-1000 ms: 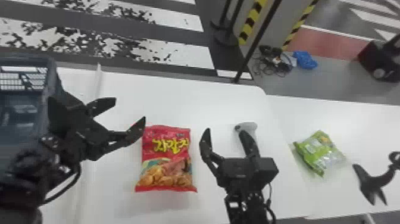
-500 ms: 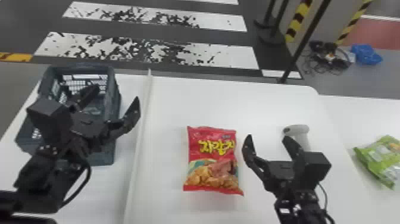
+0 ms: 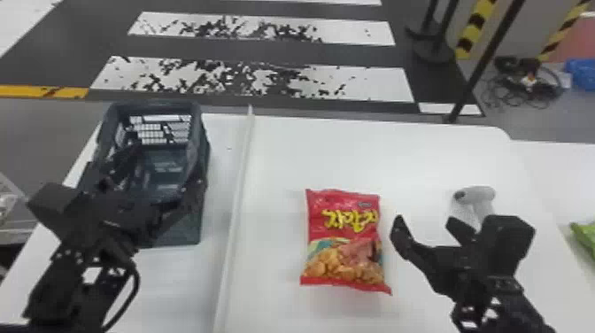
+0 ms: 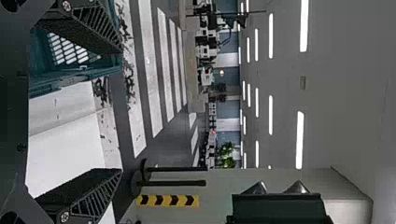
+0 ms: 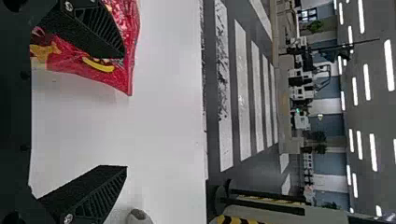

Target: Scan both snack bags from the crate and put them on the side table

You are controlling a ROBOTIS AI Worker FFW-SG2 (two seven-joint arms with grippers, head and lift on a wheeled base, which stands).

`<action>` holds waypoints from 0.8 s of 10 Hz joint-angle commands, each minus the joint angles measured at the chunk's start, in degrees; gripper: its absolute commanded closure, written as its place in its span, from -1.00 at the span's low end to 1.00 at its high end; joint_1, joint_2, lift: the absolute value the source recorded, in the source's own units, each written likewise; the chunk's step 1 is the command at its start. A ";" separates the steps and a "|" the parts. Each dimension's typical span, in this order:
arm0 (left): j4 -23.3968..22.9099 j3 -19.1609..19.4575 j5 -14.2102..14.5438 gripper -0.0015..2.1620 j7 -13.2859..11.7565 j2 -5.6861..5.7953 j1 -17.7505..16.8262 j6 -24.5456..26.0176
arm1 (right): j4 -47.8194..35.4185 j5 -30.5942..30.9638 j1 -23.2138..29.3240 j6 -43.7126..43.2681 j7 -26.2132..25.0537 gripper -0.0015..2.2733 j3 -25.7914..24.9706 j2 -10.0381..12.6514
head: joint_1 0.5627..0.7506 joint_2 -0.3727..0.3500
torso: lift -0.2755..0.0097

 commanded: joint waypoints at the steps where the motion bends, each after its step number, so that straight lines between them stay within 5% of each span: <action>1: -0.22 0.69 0.34 -0.91 -0.05 -0.29 1.04 -0.03 | -3.97 -6.01 0.18 14.31 1.94 -0.92 -3.12 -0.01 | 0.41 -0.01 | 0.32; 4: -0.05 0.78 0.34 -0.91 -0.32 -0.29 1.48 -0.03 | -7.75 -19.02 -1.23 37.86 8.71 -0.92 -11.20 1.49 | 0.41 0.09 | 0.32; 8: 0.48 0.69 0.43 -0.91 -0.76 -0.29 1.83 -0.56 | -2.04 -25.96 -6.41 50.17 12.23 -0.92 -16.12 2.63 | 0.41 0.19 | 0.32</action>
